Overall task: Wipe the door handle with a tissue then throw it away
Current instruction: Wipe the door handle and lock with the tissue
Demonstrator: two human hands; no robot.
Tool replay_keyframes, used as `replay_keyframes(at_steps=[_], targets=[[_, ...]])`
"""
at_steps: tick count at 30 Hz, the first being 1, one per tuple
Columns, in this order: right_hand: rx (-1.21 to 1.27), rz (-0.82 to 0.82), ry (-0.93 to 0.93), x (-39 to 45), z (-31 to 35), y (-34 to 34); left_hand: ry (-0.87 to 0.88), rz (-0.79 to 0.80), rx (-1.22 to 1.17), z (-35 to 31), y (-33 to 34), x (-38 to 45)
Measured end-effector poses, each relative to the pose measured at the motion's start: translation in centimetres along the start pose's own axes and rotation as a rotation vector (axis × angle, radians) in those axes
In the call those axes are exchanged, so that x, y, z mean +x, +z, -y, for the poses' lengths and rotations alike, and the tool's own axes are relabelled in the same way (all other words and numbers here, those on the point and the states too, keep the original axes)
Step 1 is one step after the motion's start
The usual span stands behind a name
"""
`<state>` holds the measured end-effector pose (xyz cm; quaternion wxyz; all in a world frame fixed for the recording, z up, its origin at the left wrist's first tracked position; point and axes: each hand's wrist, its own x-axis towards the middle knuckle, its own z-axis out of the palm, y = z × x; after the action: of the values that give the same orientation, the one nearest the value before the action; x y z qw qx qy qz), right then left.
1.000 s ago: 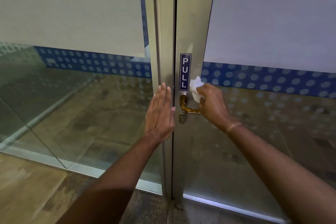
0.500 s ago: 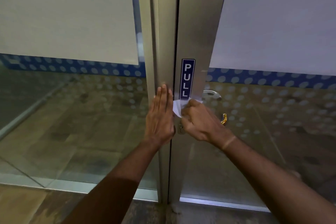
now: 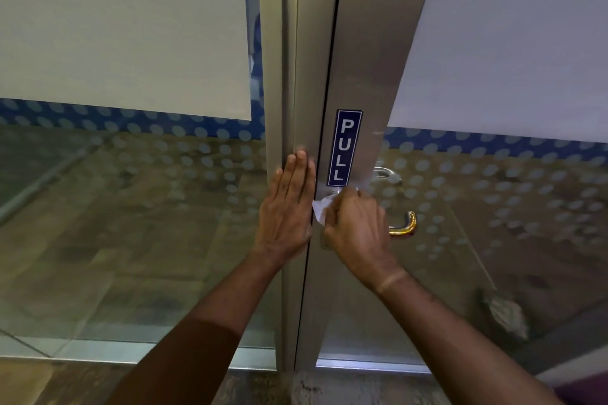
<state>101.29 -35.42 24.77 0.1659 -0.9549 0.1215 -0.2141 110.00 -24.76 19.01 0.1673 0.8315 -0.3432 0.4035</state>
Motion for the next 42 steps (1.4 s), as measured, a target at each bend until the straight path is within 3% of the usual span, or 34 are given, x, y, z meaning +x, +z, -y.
replay_keyframes(at_steps=[8,14,18,25,32,42], targets=[[-0.178,-0.014,0.059,-0.4,0.7,1.3,-0.01,-0.014,0.066,0.2,1.3,0.1],[-0.169,-0.015,0.095,-0.3,0.8,1.6,-0.019,-0.029,0.06,-0.2,1.7,0.1],[-0.279,0.022,-0.027,-0.4,0.9,2.1,-0.028,-0.05,0.086,-0.4,1.9,0.1],[-0.413,0.006,-0.026,-1.8,0.6,2.9,-0.039,-0.049,0.089,-0.1,2.5,0.1],[-0.501,0.012,-0.162,-2.4,-1.3,2.2,-0.023,-0.09,0.066,0.0,2.7,0.1],[-0.371,-0.019,-0.426,-2.5,-5.4,0.2,-0.009,-0.127,0.088,0.1,3.0,0.1]])
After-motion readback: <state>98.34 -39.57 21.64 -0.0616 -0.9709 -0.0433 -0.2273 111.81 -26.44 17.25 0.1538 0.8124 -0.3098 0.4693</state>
